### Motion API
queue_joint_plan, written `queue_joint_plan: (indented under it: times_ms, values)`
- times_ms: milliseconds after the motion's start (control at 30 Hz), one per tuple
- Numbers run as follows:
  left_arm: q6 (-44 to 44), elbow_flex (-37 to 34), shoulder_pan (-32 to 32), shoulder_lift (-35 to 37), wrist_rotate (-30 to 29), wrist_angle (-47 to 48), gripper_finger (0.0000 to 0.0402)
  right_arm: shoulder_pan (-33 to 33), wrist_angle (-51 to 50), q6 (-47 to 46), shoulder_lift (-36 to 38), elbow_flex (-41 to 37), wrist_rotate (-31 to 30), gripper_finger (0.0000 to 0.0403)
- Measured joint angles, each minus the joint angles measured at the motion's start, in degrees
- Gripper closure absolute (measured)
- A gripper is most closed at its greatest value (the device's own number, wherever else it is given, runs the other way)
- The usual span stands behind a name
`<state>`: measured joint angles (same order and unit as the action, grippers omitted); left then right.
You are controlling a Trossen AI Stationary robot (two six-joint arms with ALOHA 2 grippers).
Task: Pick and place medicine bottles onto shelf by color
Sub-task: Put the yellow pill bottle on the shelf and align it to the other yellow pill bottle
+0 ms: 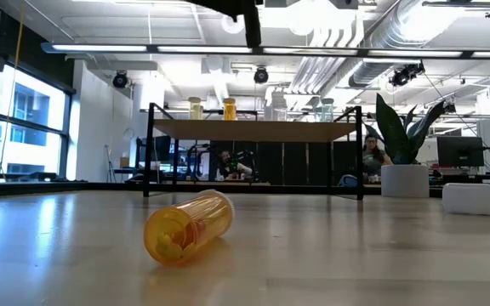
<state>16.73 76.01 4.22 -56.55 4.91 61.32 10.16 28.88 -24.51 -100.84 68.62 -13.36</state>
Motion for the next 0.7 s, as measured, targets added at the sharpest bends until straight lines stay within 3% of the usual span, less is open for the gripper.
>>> queue_joint_plan:
  times_ms: [400,567,700]
  values:
    - [-1.3,0.0,0.3,-10.2,4.5,-0.5,0.0172,1.5,-8.0,0.1,0.0,0.0,3.0,0.0315]
    - [-4.4,0.0,0.3,-13.6,10.0,-4.3,0.0172,1.7,-10.3,0.0,0.0,0.0,4.1,0.0315]
    - [-4.5,0.0,0.2,-15.8,11.1,-8.4,0.0172,1.7,-10.9,0.0,0.0,0.0,5.1,0.0315]
